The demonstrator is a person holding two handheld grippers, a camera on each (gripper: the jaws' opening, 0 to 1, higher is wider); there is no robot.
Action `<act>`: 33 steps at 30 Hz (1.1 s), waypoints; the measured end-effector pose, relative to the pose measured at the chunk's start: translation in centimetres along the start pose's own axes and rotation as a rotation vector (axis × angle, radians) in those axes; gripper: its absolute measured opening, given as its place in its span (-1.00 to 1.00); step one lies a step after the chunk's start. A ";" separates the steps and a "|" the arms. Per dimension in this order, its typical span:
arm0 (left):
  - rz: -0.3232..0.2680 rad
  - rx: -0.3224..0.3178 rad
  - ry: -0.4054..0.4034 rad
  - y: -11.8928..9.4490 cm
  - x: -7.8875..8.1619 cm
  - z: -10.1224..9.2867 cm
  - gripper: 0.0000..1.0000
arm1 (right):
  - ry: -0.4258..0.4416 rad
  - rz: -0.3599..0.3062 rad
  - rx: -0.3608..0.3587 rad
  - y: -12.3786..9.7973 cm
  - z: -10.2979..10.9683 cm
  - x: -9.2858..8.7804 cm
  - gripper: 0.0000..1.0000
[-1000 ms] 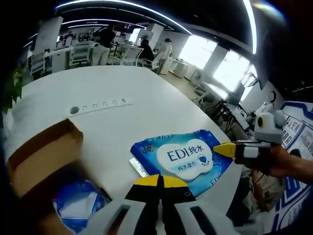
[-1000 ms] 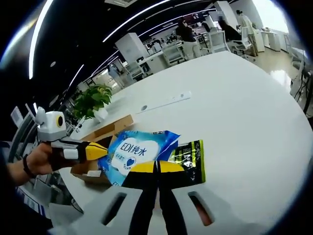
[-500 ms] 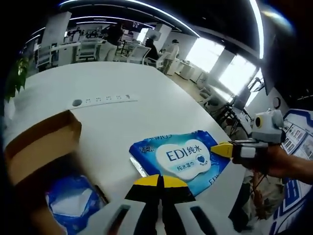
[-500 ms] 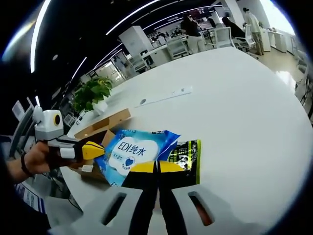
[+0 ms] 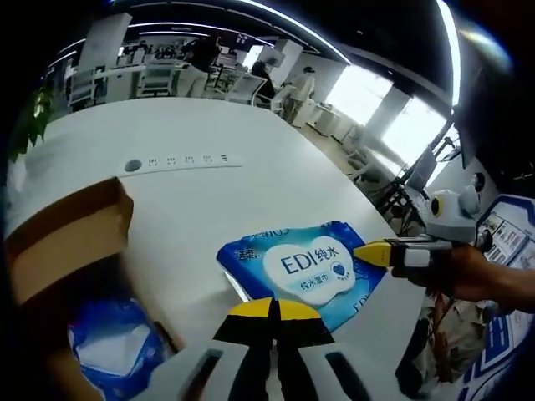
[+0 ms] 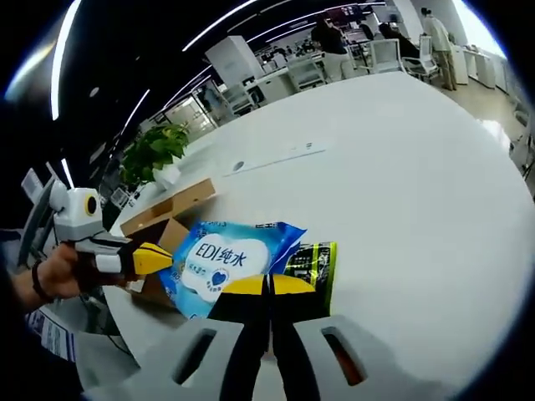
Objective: Operate the shoe box by opening the lid, removing the specified soft item, and placing it in the target area until the item is outside and the box remains undamaged.
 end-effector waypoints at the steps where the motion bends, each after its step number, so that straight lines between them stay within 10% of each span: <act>1: 0.000 0.001 -0.001 0.1 0.0 0.0 -1.00 | 0.000 0.002 0.000 0.1 -0.1 0.0 -1.00; 33: 0.048 0.044 -0.034 3.5 -3.5 0.9 -1.00 | -0.017 0.057 -0.059 2.6 -3.0 -3.1 -1.00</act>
Point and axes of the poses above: the point that each gripper's makers call its tool centre point, and the gripper's own axes: y roughly forward along the fingers, z roughly to its left, x roughly out of its top, the point moved 4 cm from there along -y, roughly backward along the fingers, and after that the axes turned 14 degrees about -y, right-handed, at the moved point
